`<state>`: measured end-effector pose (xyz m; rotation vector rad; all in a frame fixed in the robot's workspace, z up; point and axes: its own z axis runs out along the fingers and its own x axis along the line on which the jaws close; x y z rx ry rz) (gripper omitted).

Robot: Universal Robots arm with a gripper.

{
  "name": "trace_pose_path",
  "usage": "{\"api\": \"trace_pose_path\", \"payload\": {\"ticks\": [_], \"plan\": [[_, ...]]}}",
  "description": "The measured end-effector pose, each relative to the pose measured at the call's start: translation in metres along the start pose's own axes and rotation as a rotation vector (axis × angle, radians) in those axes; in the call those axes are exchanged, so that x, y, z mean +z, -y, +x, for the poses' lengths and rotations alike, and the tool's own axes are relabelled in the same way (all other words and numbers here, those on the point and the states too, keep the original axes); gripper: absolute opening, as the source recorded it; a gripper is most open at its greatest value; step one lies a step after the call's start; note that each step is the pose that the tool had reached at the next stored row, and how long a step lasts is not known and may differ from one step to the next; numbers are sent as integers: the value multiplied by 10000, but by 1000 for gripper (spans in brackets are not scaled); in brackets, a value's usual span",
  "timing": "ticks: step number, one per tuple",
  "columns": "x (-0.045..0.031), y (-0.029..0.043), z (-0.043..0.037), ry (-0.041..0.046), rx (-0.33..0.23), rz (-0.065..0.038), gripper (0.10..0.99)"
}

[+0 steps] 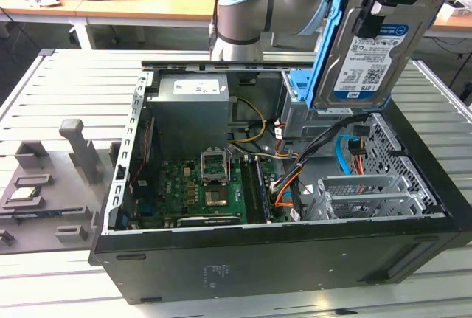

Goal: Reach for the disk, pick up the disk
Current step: 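Pick up the disk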

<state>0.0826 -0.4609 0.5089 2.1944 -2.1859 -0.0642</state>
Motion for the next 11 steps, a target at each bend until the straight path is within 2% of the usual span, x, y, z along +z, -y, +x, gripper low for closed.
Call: {"api": "trace_pose_path", "payload": {"ticks": [11], "plan": [[1, -1, 249, 1, 1, 0, 365]]}}
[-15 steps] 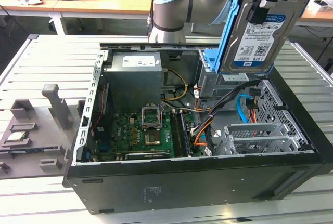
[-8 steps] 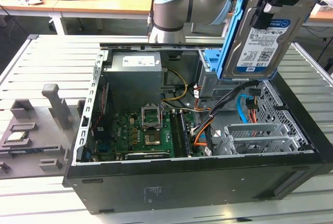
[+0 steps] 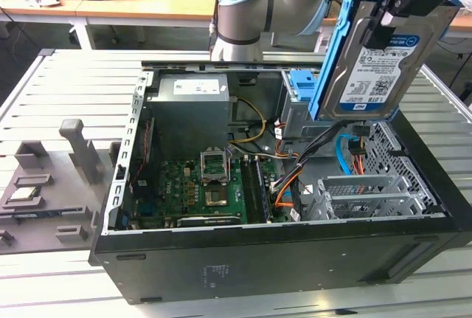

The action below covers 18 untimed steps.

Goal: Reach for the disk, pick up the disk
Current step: 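Pick up the disk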

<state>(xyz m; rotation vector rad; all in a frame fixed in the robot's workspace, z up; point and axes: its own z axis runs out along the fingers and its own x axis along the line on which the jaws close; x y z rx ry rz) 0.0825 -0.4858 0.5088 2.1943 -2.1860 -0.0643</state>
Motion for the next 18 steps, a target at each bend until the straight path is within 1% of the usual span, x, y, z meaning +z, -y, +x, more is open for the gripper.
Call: {"api": "trace_pose_path", "payload": {"ticks": [2, 12, 13, 18], "plan": [[0, 0, 46, -1, 0, 0, 365], [0, 0, 185, -2, -1, 0, 365], [0, -1, 214, -1, 0, 0, 365], [0, -1, 290, -1, 0, 0, 365]]}}
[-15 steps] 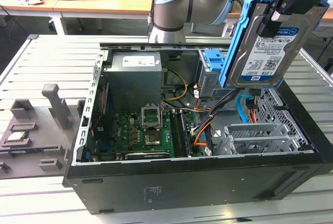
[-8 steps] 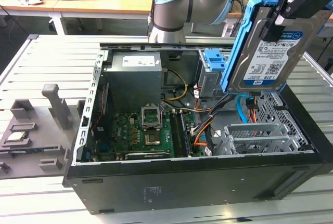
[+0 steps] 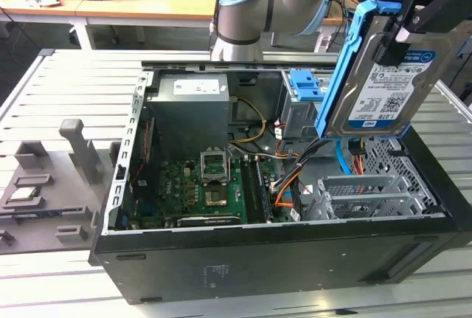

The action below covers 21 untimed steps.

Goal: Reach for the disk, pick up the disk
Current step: 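Pick up the disk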

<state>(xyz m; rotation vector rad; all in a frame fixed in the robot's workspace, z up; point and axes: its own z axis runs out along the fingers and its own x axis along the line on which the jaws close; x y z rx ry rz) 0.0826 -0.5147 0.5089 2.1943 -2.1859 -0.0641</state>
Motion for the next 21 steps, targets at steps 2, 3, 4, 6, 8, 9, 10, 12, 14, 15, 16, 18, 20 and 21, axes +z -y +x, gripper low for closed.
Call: {"api": "trace_pose_path", "payload": {"ticks": [2, 3, 4, 6, 8, 9, 10, 12, 14, 15, 16, 18, 20, 21], "plan": [[0, 0, 30, 1, 0, 0, 365], [0, 0, 45, 0, 0, 0, 365], [0, 0, 57, 0, -1, 0, 365], [0, 0, 91, 0, 0, 0, 365], [1, 0, 122, 1, 0, 0, 365], [1, 0, 144, 1, 0, 0, 365], [1, -1, 158, 1, 0, 0, 365], [1, -1, 191, 1, 0, 0, 365], [1, -1, 233, 1, 0, 0, 365], [1, -1, 245, 1, 1, 0, 365], [1, -1, 264, 0, 0, 0, 365], [1, -1, 292, 0, -1, 0, 365], [1, -1, 323, 1, 0, 0, 365], [1, -1, 352, 1, 0, 0, 365]]}}
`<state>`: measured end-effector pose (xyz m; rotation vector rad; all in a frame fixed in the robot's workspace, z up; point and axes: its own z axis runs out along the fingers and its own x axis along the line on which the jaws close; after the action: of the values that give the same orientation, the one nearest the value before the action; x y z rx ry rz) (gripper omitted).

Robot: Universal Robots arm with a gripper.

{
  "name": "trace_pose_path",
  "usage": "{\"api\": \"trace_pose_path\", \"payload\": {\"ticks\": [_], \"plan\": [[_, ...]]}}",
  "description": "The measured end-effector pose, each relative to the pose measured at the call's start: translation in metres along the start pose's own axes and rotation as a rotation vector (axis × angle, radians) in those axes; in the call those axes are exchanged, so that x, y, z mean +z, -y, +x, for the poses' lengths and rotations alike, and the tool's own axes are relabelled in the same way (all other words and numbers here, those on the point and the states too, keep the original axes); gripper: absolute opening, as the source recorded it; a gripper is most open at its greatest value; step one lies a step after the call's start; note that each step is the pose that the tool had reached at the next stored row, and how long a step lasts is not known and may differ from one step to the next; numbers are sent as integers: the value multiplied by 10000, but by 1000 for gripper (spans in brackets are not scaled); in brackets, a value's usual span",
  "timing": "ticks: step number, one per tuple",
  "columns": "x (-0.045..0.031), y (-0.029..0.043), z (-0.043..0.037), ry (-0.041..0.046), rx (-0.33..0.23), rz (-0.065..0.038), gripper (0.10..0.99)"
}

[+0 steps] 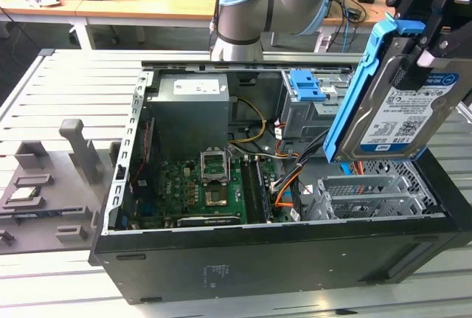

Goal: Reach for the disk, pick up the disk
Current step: 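Pick up the disk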

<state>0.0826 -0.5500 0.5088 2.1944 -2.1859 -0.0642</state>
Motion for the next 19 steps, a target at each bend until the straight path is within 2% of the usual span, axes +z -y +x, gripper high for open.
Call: {"api": "trace_pose_path", "payload": {"ticks": [3, 8, 12, 15, 19], "plan": [[3, 0, 61, 0, 1, 0, 365], [109, 27, 63, 1, 2, -2, 365], [141, 56, 63, 0, 2, -3, 365], [243, 97, 63, 1, 2, -7, 365], [315, 126, 63, 0, 2, -9, 365]]}}
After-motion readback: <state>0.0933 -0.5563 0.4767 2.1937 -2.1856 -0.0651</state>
